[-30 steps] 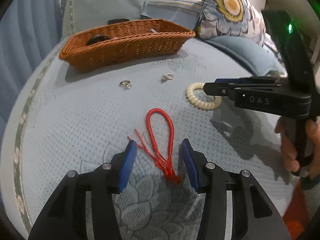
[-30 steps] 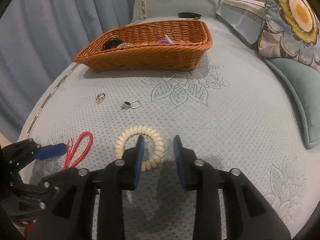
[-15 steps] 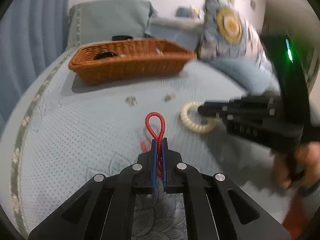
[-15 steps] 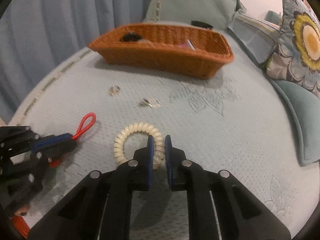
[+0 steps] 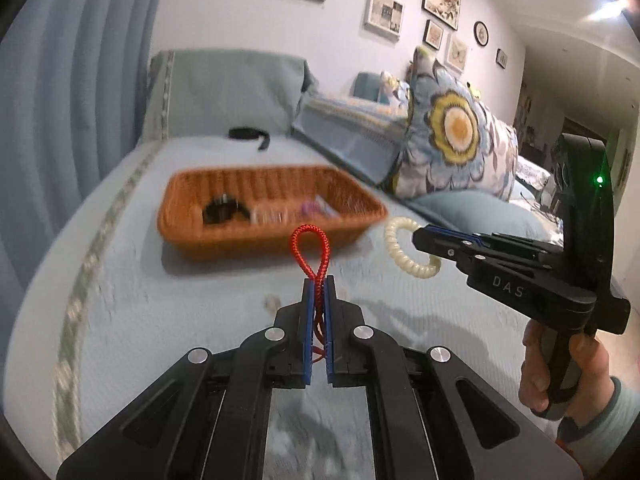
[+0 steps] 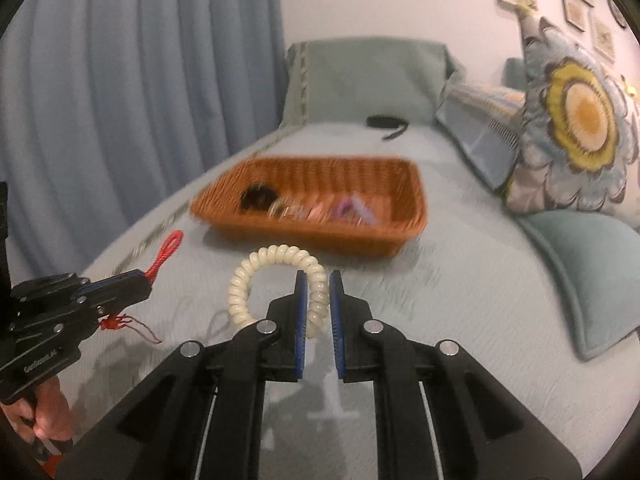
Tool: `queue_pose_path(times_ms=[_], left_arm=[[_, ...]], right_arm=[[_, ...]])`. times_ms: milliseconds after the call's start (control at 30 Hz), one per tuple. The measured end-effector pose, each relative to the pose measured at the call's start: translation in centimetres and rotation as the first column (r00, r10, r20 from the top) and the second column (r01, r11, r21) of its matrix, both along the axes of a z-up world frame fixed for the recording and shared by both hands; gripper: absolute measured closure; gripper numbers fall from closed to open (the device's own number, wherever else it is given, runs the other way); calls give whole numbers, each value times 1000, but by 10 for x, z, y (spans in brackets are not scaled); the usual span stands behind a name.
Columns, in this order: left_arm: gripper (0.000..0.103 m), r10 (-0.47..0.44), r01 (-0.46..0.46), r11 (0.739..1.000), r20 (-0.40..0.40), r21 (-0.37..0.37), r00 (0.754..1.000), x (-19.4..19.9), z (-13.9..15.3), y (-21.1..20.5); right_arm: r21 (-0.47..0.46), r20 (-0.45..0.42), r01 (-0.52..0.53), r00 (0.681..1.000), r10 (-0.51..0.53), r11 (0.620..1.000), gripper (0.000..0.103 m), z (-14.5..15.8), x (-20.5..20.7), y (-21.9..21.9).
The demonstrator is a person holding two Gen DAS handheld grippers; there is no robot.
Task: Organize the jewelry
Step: 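Carry the red cord and cream coil bracelet into the basket and open both grippers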
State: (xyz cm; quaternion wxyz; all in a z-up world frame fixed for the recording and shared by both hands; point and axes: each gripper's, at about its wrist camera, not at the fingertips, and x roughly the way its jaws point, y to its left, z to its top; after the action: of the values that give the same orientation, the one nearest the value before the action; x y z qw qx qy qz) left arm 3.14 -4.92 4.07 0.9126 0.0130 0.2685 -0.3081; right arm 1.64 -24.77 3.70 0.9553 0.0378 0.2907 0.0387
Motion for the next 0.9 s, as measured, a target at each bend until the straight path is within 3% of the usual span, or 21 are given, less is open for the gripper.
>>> queue_pose_path(times_ms=[200, 300, 400, 567, 700, 767, 900], left_arm=[[101, 14, -13, 999, 31, -43, 999, 69, 34, -20], [101, 22, -21, 998, 19, -53, 1000, 108, 39, -33], [101, 39, -39, 999, 13, -20, 999, 138, 34, -47], [101, 65, -62, 996, -46, 58, 997, 183, 8, -66], [101, 76, -67, 994, -104, 89, 992, 197, -15, -71], [101, 92, -76, 987, -108, 142, 990, 197, -24, -75], [98, 99, -78, 983, -123, 163, 987, 197, -31, -78]], right_arm=[[0, 27, 24, 999, -24, 1000, 94, 40, 72, -14], [-15, 2, 26, 1000, -26, 1000, 94, 42, 108, -14], [-13, -44, 20, 999, -21, 1000, 94, 32, 140, -15], [44, -185, 36, 982, -27, 998, 94, -10, 188, -27], [39, -261, 42, 965, -30, 998, 94, -34, 200, -30], [53, -274, 46, 961, -30, 998, 94, -38, 198, -32], [82, -285, 67, 958, -41, 994, 93, -39, 193, -39]])
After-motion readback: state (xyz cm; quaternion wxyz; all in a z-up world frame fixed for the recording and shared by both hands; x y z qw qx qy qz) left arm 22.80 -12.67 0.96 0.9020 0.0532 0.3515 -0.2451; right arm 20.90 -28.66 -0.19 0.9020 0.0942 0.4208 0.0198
